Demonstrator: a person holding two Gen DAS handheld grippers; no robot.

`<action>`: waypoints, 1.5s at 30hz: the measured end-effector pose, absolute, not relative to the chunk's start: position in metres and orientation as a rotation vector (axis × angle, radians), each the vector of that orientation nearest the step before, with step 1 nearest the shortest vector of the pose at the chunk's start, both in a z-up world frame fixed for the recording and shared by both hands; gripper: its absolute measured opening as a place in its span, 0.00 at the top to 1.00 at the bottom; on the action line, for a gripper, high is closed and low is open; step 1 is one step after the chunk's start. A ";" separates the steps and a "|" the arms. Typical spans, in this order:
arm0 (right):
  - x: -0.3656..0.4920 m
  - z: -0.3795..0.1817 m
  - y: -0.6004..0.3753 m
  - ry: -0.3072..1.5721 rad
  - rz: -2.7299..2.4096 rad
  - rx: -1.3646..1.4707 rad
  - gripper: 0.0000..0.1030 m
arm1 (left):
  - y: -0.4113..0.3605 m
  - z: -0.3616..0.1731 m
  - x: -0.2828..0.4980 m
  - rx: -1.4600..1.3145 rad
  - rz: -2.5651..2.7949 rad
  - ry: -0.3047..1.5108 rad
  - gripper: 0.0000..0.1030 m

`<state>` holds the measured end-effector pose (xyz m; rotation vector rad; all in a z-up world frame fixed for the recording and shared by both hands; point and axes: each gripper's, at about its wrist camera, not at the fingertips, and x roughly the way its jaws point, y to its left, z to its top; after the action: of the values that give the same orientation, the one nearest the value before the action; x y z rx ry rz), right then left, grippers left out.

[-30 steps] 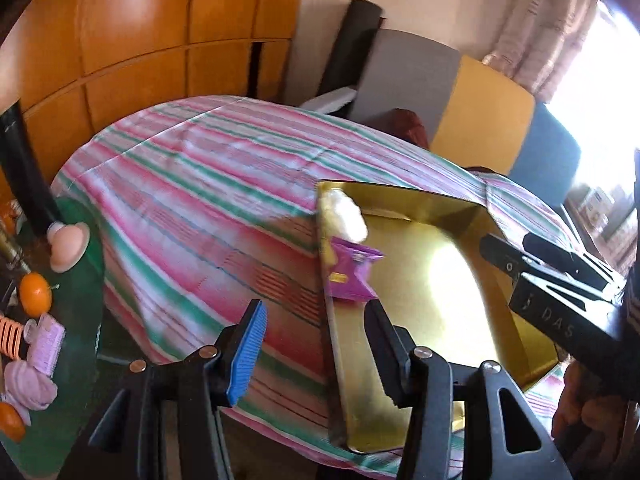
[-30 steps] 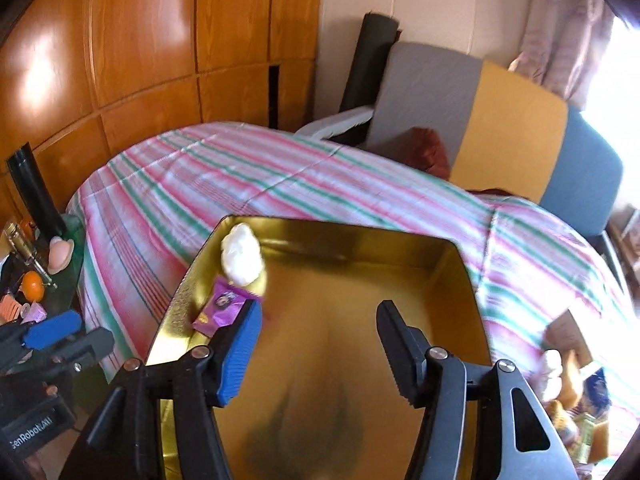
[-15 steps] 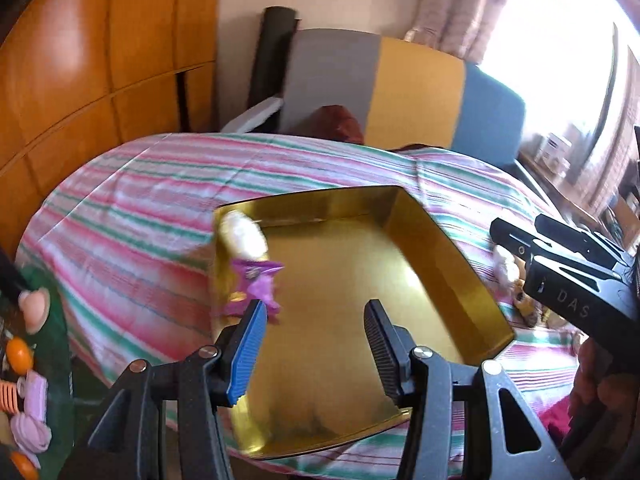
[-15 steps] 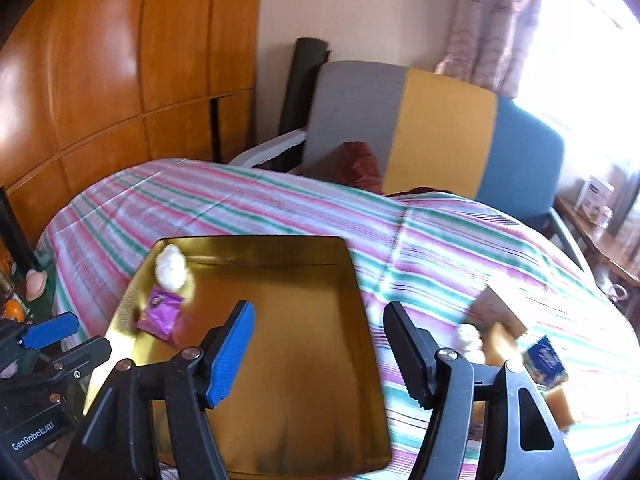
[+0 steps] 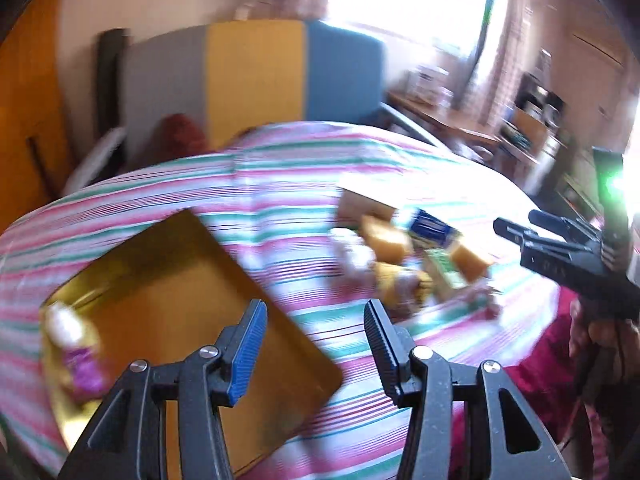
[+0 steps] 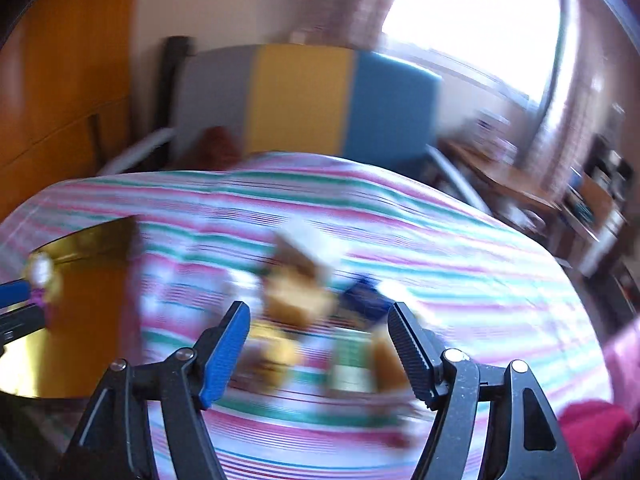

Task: Organize objects
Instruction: 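Grasp the yellow knit sock bundle with the left gripper while the right gripper grasps the white rope knot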

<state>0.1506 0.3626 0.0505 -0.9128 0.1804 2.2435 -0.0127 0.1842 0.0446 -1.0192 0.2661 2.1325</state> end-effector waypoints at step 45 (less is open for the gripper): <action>0.173 -0.053 0.461 0.621 1.913 -1.472 0.46 | 0.231 0.011 0.024 -1.050 1.940 0.263 0.59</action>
<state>0.1730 0.4613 -0.0527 -1.4717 0.6209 1.9135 0.0241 0.2305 0.0108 -1.0498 0.2626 1.9395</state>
